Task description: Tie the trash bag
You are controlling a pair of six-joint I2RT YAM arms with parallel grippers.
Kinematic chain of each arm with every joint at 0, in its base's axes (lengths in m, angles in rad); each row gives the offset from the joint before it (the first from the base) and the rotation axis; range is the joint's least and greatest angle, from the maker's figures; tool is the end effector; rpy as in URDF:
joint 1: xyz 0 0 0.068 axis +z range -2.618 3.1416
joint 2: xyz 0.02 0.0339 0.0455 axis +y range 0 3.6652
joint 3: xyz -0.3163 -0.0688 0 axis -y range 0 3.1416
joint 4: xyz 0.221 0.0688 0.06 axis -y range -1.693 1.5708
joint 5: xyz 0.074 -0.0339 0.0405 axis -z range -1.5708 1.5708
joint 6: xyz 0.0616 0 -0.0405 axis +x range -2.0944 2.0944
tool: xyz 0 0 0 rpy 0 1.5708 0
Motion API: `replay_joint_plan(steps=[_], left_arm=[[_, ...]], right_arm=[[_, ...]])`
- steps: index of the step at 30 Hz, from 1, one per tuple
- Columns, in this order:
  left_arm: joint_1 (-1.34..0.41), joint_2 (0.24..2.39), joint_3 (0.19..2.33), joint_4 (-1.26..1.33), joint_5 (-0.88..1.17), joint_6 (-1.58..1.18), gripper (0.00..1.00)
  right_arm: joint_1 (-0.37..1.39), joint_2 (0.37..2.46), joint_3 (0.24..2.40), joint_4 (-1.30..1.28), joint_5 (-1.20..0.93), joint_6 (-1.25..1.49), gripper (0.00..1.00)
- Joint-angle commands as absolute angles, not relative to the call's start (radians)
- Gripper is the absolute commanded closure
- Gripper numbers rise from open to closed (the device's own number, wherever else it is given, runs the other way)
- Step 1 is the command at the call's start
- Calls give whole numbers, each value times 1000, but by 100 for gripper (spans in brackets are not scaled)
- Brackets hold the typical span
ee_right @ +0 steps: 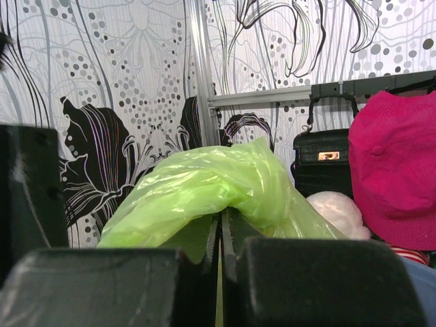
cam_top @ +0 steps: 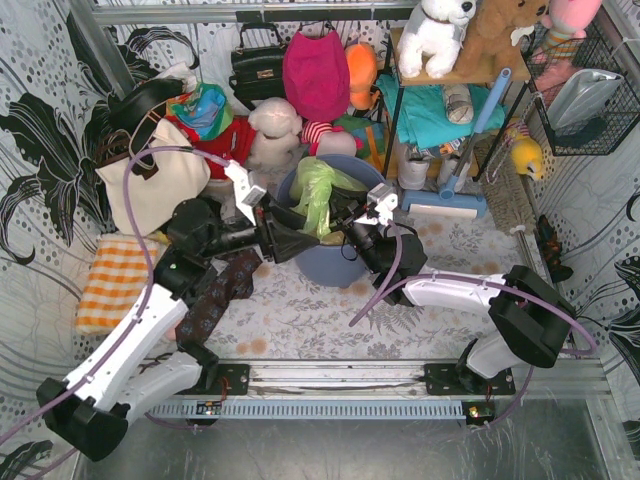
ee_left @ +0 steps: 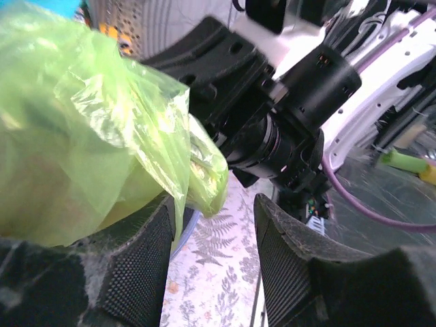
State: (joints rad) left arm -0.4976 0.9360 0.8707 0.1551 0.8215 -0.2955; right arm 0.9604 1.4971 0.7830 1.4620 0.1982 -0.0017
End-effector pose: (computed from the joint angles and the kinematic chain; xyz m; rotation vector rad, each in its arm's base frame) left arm 0.1299 -0.1219 0.4240 0.8526 1.4040 -1.2223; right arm 0.1828 0.2401 0.4209 -0.2203 0.8383 0.8187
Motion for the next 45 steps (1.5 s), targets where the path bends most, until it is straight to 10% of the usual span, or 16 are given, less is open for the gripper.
replay_joint_plan(steps=[1, 16, 45], left_arm=[[-501, 867, 933, 88, 689, -215, 43], [-501, 811, 942, 119, 250, -173, 39], [-502, 1011, 1009, 198, 266, -6, 32]], right_arm=[[956, 1469, 776, 1489, 182, -8, 100], [957, 1474, 772, 1506, 179, 2, 100], [956, 1480, 766, 1519, 176, 16, 100]])
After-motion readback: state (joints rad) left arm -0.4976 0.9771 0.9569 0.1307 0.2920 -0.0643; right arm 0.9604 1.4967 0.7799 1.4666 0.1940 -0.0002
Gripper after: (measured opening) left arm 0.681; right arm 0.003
